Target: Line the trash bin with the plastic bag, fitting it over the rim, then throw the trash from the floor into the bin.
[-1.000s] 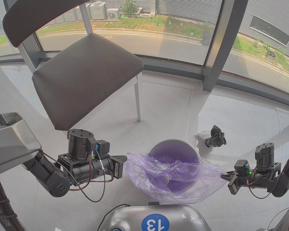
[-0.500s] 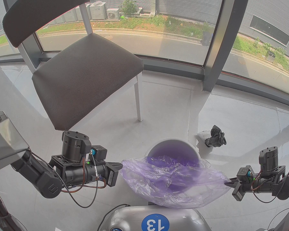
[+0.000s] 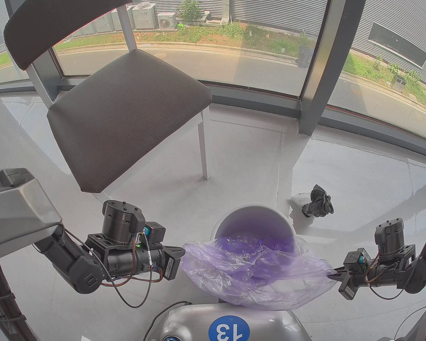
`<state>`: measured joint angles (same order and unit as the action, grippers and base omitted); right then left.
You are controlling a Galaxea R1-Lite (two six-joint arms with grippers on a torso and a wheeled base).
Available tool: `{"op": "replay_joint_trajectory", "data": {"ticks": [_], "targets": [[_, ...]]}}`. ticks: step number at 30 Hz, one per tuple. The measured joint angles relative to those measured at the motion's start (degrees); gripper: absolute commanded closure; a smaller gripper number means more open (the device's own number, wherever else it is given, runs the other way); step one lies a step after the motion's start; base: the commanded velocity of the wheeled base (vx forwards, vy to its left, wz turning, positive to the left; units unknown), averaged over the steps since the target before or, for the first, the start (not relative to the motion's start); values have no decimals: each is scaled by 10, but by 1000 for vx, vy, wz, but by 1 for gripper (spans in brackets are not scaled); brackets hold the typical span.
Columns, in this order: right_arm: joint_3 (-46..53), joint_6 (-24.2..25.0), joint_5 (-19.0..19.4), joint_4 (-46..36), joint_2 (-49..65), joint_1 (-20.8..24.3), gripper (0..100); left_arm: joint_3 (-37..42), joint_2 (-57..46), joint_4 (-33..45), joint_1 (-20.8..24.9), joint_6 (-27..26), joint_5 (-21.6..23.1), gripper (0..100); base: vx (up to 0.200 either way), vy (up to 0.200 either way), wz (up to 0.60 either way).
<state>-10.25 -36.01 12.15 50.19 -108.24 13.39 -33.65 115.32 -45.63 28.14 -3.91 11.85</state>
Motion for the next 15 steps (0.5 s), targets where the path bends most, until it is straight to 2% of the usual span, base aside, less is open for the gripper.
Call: {"op": "replay_joint_trajectory", "data": {"ticks": [6,11,15], "targets": [[-14,39,-11,89,-43,6,100,-9,36,-63,-1,7,-6,100,0,0,0],[-18,100,-47,190,-80,20,100,-16,56,-89,-2,20,-20,100,0,0,0],[-26,146,-94,296,-119,34,100,-32,67,-98,0,45,-44,100,0,0,0]]}}
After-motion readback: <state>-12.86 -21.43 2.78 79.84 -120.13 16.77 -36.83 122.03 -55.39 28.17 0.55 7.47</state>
